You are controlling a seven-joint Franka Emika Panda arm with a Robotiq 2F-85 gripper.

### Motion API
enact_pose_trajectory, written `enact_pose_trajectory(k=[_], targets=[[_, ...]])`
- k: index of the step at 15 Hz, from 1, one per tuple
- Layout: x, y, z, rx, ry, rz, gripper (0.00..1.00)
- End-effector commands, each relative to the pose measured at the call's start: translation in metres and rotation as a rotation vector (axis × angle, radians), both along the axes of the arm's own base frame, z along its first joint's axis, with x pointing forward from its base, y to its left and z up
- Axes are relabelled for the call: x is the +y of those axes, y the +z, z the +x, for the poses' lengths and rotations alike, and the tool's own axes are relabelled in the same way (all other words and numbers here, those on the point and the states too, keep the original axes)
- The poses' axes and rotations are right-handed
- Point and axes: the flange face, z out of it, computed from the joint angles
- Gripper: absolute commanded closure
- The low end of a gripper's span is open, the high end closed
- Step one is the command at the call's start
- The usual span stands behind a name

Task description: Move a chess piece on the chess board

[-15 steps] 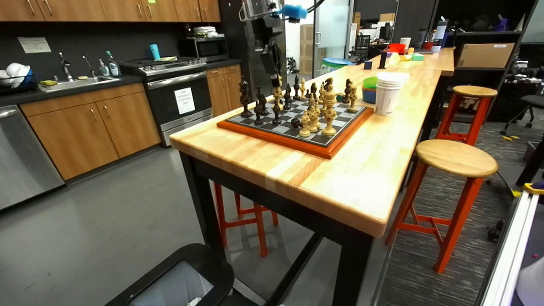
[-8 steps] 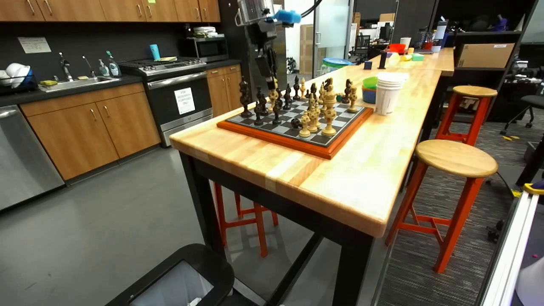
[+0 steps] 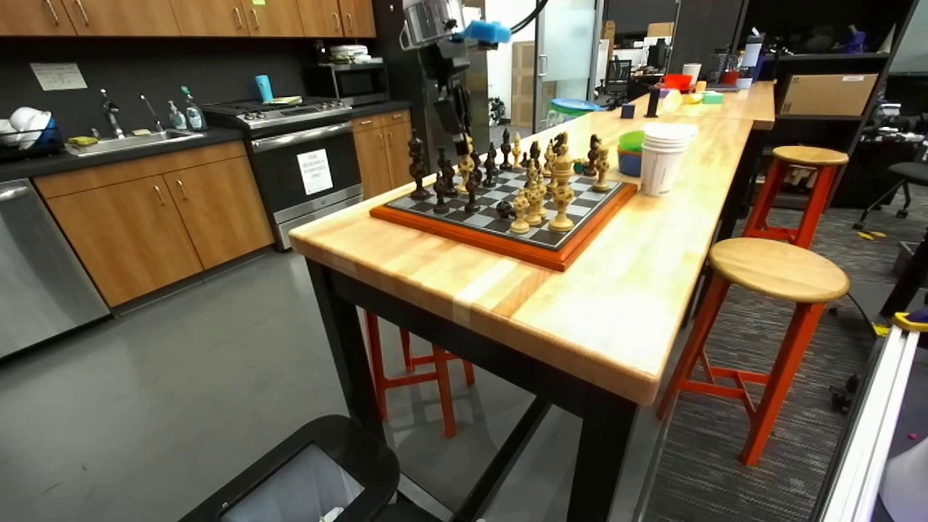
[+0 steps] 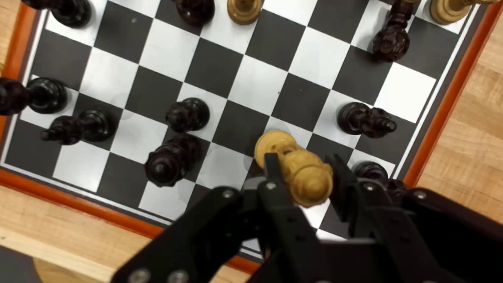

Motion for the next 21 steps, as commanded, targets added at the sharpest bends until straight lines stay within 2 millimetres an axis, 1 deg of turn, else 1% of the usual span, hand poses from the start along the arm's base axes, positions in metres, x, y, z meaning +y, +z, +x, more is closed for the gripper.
enact_pose_trajectory(k=[1, 21], targets=[[-0.0016, 0.0045, 0.0049, 0.011, 0.016, -0.008, 0.92], [-0.0024, -0.0008, 0.0094, 0.031, 0.021, -0.006, 0.92]])
